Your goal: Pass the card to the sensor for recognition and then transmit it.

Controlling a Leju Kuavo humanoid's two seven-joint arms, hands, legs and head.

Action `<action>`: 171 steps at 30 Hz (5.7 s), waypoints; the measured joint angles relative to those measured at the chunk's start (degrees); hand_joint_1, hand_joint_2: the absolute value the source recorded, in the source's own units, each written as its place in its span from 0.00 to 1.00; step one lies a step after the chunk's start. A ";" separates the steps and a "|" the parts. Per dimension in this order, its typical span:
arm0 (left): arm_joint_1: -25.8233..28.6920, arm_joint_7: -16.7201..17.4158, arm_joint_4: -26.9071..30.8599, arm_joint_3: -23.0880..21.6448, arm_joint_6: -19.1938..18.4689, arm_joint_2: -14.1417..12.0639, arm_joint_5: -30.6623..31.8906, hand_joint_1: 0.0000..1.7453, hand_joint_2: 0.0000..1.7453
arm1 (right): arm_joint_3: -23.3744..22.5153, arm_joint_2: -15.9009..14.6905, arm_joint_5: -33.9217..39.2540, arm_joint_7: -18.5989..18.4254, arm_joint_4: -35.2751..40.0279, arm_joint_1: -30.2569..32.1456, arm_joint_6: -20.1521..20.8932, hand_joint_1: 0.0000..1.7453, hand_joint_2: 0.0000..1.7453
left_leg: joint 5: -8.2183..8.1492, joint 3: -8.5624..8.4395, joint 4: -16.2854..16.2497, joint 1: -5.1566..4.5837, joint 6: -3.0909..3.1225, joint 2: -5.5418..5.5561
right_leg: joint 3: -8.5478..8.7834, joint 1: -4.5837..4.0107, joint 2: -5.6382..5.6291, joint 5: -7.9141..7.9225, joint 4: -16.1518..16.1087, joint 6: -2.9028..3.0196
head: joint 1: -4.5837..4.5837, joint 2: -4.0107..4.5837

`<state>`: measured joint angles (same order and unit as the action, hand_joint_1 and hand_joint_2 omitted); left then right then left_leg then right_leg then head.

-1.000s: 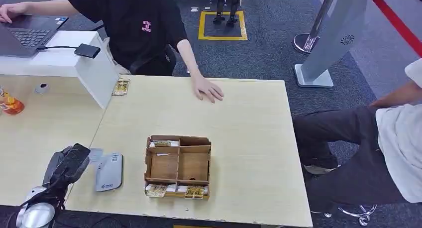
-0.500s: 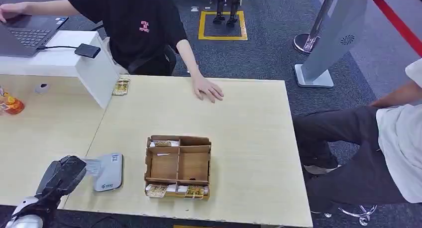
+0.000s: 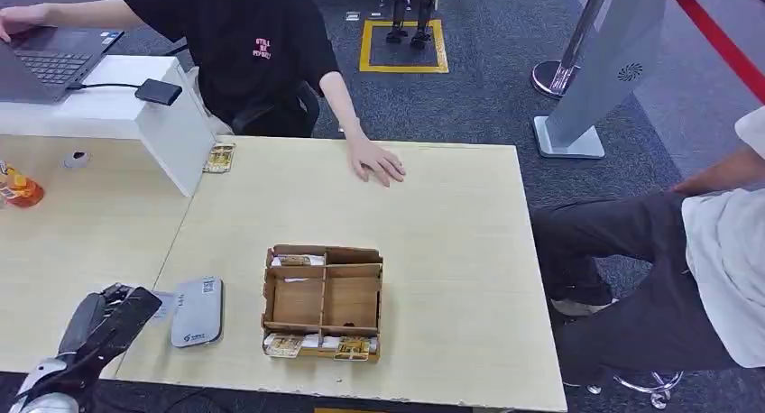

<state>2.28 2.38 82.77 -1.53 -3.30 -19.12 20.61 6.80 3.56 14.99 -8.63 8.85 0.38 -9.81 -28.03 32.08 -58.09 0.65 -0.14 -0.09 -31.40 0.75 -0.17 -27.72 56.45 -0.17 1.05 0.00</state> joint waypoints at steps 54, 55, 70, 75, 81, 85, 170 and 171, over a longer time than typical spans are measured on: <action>4.91 3.74 5.22 -6.97 3.83 2.45 10.47 1.00 1.00 | -0.02 0.00 0.81 0.22 0.00 -0.01 -0.28 0.00 0.00 | 0.00 -0.01 0.00 0.00 0.00 0.01 | 0.01 0.00 0.02 0.00 0.00 0.00 | 0.02 0.00; 4.92 3.80 5.22 -6.99 3.87 2.45 10.78 1.00 1.00 | -0.02 0.00 0.83 0.26 0.00 -0.01 -0.28 0.00 0.00 | 0.00 -0.01 0.00 0.00 0.00 0.01 | 0.01 0.00 0.02 0.00 0.00 0.00 | 0.00 0.00; 4.91 3.91 5.55 -7.10 3.98 2.60 11.13 1.00 1.00 | -0.04 0.00 0.90 0.26 0.00 -0.02 -0.26 0.00 0.00 | 0.00 -0.02 0.00 0.00 0.00 0.01 | 0.01 0.00 0.02 0.00 0.00 0.00 | 0.02 0.00; 4.38 2.73 5.57 -7.65 3.06 3.24 9.44 1.00 1.00 | -0.07 0.00 0.92 0.26 0.00 -0.04 -0.15 0.00 0.00 | 0.00 -0.02 0.00 0.00 0.00 0.01 | 0.00 0.00 0.02 0.00 0.00 0.00 | 0.00 0.00; 3.04 1.68 5.60 -8.30 2.58 3.89 8.26 1.00 1.00 | -0.07 0.00 0.92 0.26 0.00 -0.04 -0.05 0.00 0.00 | 0.00 -0.02 -0.01 -0.01 0.00 0.00 | 0.00 0.01 0.01 0.00 0.00 0.00 | 0.00 0.00; 1.18 0.85 5.70 -9.05 2.06 4.04 7.61 1.00 1.00 | -0.07 0.00 0.76 0.26 0.02 -0.09 0.11 0.00 0.00 | 0.00 0.00 -0.01 -0.01 0.00 0.02 | -0.01 0.01 0.03 0.00 -0.01 0.00 | 0.02 0.00; -7.73 6.14 -5.01 -7.67 9.18 6.25 20.44 1.00 1.00 | 0.04 -0.02 0.31 -0.61 0.00 -0.34 -0.85 0.00 0.00 | 0.00 0.04 -0.01 -0.01 0.00 0.02 | -0.02 0.00 0.03 0.00 -0.01 0.00 | 0.00 0.00; -7.73 6.14 -5.01 -7.67 8.90 6.23 20.70 1.00 1.00 | 0.04 -0.02 0.35 -0.61 0.00 -0.34 -0.83 0.00 0.00 | -0.01 0.04 -0.01 -0.01 0.00 0.02 | -0.02 0.00 0.02 0.00 -0.01 0.00 | 0.00 0.00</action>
<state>-5.45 8.52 77.77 -9.20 5.60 -12.90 41.31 6.84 3.54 15.34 -9.25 8.85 0.04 -10.64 -28.04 32.12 -58.10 0.65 -0.13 -0.07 -31.42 0.76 -0.15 -27.72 56.44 -0.17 1.05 0.00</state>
